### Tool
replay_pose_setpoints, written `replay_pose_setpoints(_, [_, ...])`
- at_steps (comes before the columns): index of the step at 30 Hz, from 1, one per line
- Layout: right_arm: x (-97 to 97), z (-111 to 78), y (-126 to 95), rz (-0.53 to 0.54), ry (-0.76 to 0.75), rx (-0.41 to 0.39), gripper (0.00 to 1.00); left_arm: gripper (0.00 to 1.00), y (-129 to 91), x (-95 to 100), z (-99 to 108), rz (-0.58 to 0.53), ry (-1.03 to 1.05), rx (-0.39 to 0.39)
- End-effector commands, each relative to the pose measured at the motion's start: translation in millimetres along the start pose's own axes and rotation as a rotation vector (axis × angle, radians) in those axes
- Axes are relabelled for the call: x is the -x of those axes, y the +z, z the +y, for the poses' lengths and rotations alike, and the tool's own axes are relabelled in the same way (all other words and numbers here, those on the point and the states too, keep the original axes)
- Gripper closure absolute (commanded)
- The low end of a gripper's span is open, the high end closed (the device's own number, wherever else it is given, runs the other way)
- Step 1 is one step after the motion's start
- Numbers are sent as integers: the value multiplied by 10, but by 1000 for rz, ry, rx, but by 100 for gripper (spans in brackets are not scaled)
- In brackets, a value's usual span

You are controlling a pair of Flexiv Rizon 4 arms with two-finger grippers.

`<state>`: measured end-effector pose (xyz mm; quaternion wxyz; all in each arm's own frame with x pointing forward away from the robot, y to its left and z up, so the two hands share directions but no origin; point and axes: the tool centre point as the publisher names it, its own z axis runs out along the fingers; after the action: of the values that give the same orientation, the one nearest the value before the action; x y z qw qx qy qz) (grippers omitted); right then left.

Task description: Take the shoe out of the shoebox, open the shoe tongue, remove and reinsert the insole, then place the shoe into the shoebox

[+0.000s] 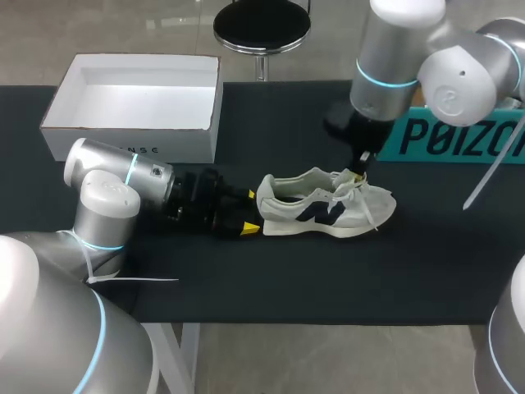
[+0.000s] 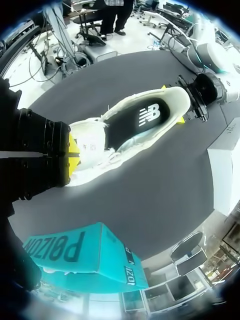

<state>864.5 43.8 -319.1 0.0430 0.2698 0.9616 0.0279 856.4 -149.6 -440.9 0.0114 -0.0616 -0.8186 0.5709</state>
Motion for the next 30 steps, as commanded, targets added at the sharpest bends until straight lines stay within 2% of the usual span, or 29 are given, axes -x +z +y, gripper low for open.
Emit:
replay_pose_setpoints(1, [-14, 34, -3, -2, -14, 12, 100, 100, 23, 10, 16, 1, 0, 2])
replay_pose_setpoints(9, [-135, 233, -46, -4, -67, 53, 100, 100, 23, 10, 16, 1, 0, 2])
replay_pose_setpoints(24, [-243, 656, -269, -33, -171, 109, 100, 100, 23, 10, 16, 1, 0, 2])
replay_pose_setpoints(30, [-324, 828, -213, -18, -226, 86, 100, 100, 23, 10, 16, 1, 0, 2])
